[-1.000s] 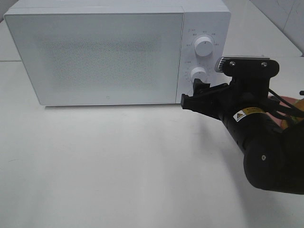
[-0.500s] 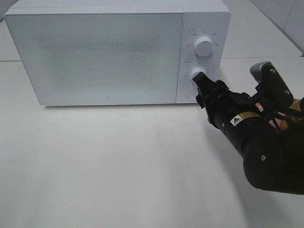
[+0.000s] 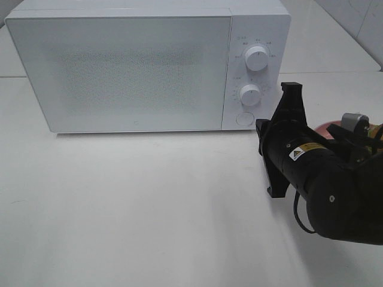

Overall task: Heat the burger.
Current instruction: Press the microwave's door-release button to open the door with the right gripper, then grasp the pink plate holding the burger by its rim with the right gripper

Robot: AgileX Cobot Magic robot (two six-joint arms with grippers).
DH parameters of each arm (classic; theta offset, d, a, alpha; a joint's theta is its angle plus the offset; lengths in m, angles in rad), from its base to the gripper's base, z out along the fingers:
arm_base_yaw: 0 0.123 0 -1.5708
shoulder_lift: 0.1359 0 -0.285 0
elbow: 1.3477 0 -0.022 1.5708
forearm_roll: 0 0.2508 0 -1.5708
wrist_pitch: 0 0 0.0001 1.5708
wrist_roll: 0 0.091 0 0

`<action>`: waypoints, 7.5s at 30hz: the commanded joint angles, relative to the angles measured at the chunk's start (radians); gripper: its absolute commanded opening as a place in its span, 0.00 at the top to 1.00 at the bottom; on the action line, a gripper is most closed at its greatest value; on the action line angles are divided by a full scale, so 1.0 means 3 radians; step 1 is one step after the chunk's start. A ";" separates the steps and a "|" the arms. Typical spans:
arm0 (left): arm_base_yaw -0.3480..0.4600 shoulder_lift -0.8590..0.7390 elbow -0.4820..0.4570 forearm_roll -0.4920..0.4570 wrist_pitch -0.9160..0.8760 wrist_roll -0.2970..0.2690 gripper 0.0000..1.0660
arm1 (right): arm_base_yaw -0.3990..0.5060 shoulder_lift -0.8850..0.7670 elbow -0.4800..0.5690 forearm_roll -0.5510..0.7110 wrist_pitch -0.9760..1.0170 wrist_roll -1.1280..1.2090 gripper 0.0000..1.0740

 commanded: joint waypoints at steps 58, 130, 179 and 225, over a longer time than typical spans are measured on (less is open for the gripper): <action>0.0013 -0.0077 0.0000 0.0010 -0.0003 -0.0003 0.08 | -0.0707 0.1090 -0.1173 -0.0567 0.0383 0.0083 1.00; 0.0013 -0.0057 0.0000 0.0007 -0.0003 -0.0003 0.08 | -0.0773 0.1253 -0.1643 -0.0283 0.0170 -0.0180 1.00; 0.0013 -0.0057 0.0000 0.0007 -0.0003 -0.0003 0.08 | -0.1020 -0.0510 -0.0900 -0.1860 0.4200 -0.3000 0.99; 0.0013 -0.0057 0.0000 0.0007 -0.0003 -0.0003 0.08 | -0.1670 -0.0193 -0.1670 -0.3147 0.5627 -0.4360 0.08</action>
